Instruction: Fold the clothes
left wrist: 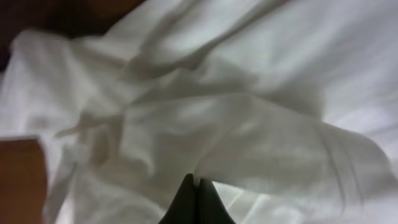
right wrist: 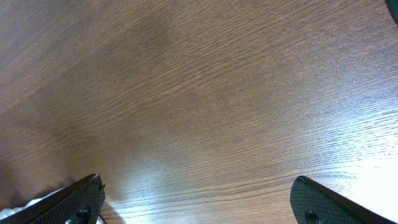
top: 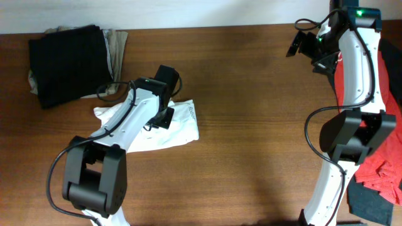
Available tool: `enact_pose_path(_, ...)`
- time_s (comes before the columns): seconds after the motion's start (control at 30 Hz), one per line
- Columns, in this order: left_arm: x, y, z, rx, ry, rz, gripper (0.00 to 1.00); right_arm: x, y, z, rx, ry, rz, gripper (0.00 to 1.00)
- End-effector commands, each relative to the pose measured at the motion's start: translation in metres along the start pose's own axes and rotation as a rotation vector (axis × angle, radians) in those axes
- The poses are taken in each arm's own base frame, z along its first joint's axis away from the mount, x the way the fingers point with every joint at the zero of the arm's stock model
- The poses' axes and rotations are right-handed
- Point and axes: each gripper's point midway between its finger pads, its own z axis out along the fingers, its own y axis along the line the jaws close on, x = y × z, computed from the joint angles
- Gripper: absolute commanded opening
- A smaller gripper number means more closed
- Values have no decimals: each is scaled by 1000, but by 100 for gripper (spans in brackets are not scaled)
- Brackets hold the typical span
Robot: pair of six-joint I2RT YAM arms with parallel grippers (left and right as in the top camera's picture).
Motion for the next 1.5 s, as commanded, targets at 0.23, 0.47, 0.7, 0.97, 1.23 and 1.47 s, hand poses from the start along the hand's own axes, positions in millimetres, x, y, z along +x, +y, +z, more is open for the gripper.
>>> enact_pose_path(0.23,41,93,9,-169,166,-382,0,-2,1,-8,2,-21,-6,99)
enact_pose_path(0.47,67,144,23,-158,229,-576,0,-2,1,-8,2,-21,-6,99)
enact_pose_path(0.7,81,167,25,-150,259,-663,99,-2,1,-8,2,-21,-6,99)
enact_pose_path(0.97,1,136,-85,282,3,-600,99,-2,1,-8,2,-21,-6,99)
enact_pose_path(1.23,23,37,-23,364,162,-423,17,-4,2,-8,-5,-28,-8,99)
enact_pose_path(1.47,64,55,34,297,245,-512,15,17,1,-7,-5,57,10,99)
